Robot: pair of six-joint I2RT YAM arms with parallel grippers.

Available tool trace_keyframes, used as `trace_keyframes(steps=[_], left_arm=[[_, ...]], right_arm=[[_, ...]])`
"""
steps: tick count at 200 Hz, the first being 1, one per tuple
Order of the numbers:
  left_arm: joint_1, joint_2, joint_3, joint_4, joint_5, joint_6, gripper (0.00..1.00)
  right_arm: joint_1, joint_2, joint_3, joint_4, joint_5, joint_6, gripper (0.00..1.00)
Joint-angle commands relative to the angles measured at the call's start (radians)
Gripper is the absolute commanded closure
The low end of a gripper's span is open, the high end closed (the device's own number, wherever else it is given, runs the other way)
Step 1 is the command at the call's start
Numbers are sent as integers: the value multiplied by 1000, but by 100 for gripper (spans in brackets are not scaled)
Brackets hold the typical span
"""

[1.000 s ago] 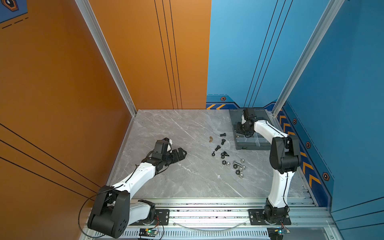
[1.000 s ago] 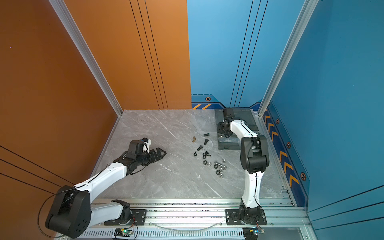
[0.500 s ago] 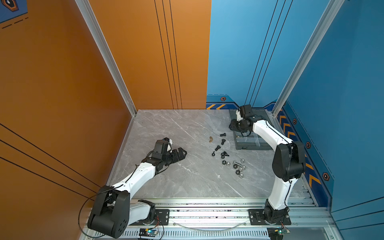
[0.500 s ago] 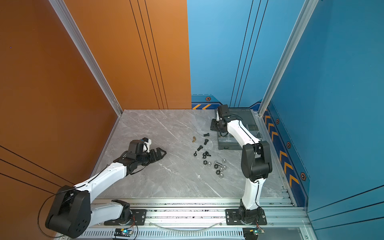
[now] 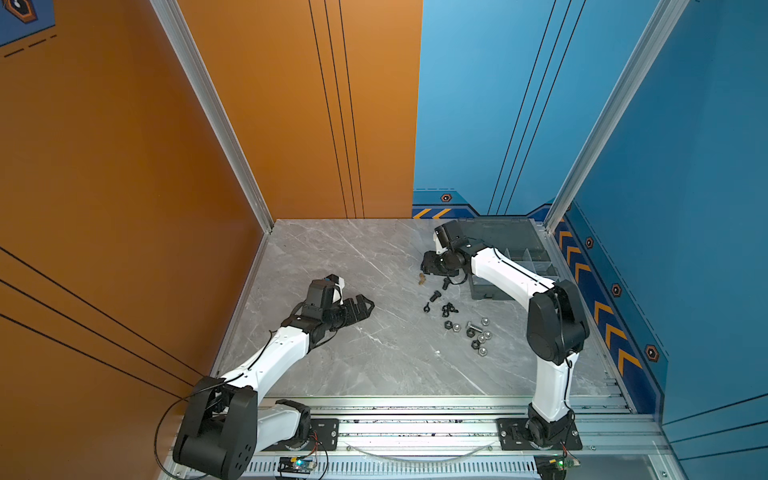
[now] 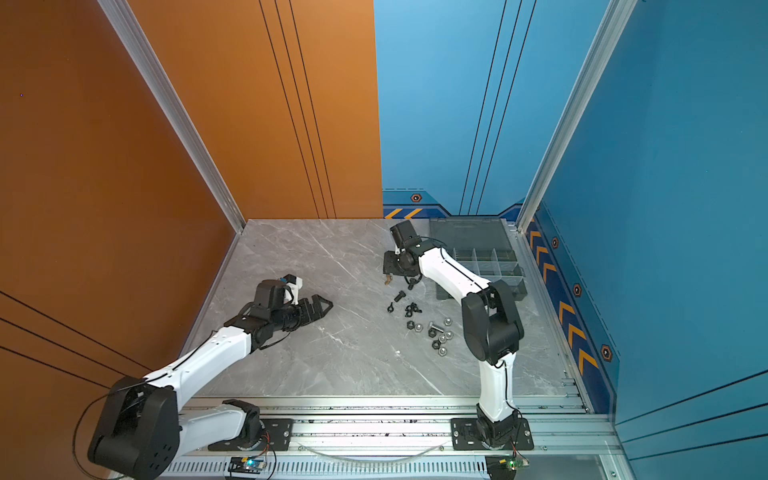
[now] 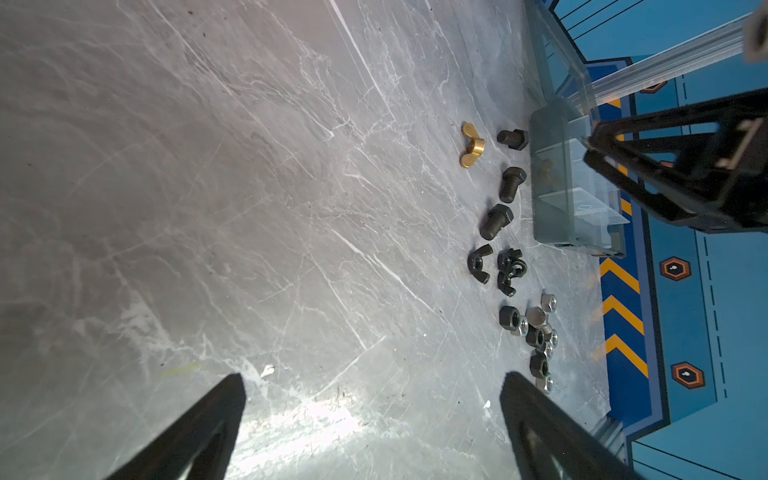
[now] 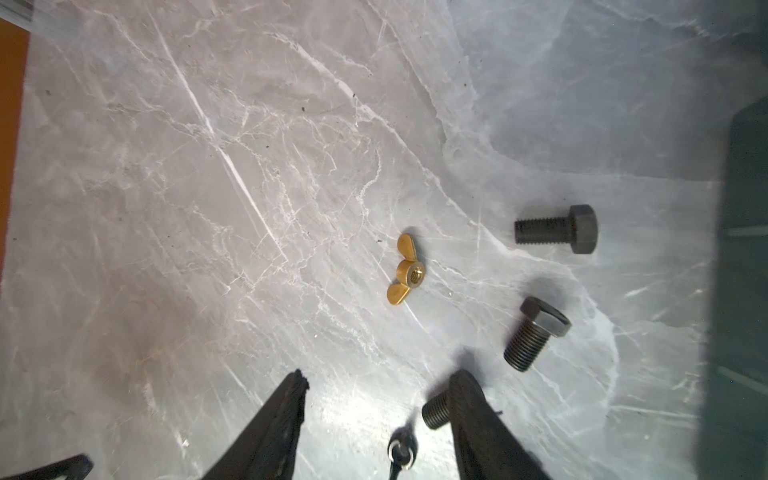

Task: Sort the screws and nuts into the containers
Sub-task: 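Move the right gripper back to the second brass wing nut, then close the right gripper on the second brass wing nut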

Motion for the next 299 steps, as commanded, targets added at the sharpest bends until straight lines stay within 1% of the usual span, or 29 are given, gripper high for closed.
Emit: trace_keyframes(steps=[1, 18, 19, 25, 77, 109, 112, 132, 149, 251, 299], left_arm=[[10, -21, -17, -17, 31, 19, 2], [11, -24, -18, -17, 33, 20, 2], [11, -24, -19, -17, 33, 19, 2], [11, -25, -19, -18, 33, 20, 2], [14, -31, -23, -22, 33, 15, 2], [15, -33, -23, -22, 32, 13, 2], [13, -34, -23, -23, 31, 13, 2], [14, -38, -23, -28, 30, 13, 2], [15, -42, -21, -32, 27, 14, 2], [16, -35, -15, -34, 26, 14, 2], [17, -35, -16, -36, 24, 15, 2]], right_arm=[[24, 54, 50, -3, 93, 28, 42], [31, 81, 81, -21, 119, 27, 42], [32, 104, 84, -22, 120, 26, 42], [34, 121, 89, -26, 127, 25, 42], [39, 203, 138, -33, 160, 3, 42], [38, 247, 161, -32, 171, -24, 46], [39, 251, 189, -32, 171, -26, 47], [35, 278, 220, -41, 171, -35, 51], [32, 299, 234, -50, 169, -38, 52], [23, 342, 240, -72, 166, -62, 55], [15, 354, 241, -73, 172, -72, 60]])
